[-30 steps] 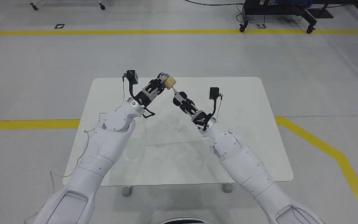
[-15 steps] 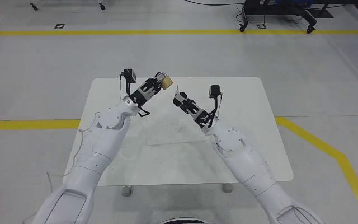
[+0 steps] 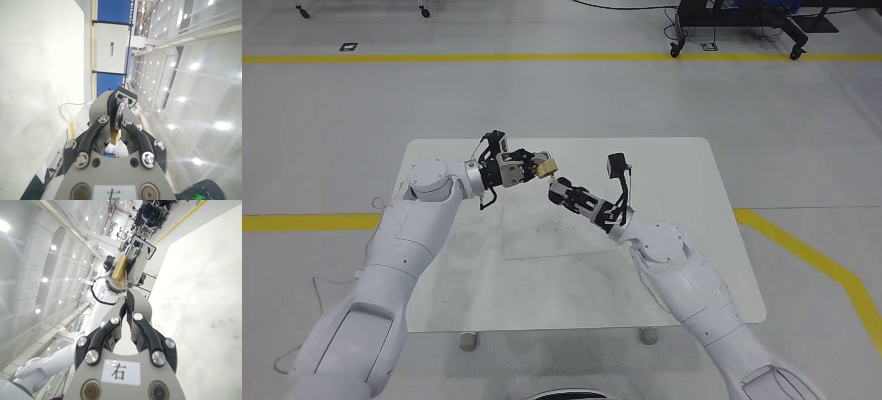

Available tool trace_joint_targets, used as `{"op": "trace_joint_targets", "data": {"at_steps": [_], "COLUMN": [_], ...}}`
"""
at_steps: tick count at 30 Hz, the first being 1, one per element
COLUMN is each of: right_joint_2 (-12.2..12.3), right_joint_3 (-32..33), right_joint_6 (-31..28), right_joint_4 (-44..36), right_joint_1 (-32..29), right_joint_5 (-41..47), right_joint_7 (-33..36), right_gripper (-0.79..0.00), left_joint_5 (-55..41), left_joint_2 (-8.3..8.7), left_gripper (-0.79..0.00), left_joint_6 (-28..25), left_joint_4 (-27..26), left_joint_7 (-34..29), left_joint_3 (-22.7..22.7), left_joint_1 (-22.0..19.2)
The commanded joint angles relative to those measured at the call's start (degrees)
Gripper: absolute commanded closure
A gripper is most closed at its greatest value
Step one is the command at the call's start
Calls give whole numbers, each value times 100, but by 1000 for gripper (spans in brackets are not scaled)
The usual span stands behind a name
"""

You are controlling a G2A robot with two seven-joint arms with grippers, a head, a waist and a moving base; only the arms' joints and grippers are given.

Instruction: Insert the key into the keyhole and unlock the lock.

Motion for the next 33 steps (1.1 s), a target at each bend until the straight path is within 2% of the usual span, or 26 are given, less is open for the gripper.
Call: {"op": "trace_joint_targets", "data": {"at_steps": [1,9,16,33], "right_joint_2": [3,39,48,53], "right_joint_3": [17,114,-15,-41], "right_joint_6": [41,201,244,257], "right_joint_4": [-6,-14,-16,5], "right_joint_1": [-2,17,19,42], "right_joint_5": [-56,-73,-390,-356], "right_joint_7": [-64,169,295,338], "right_gripper": [0,0,0,0], "left_joint_5": [3,49,314,617], "left_joint_2": [-20,-62,-86,-95], "left_gripper": [0,0,0,0], "left_joint_6": [-44,-222,-372,-680], "left_joint_4": [130,421,387,240], "left_joint_7": [3,194,379,525], "left_joint_3": [25,41,127,137], "left_joint_1": [-59,-154,-159,-73]}}
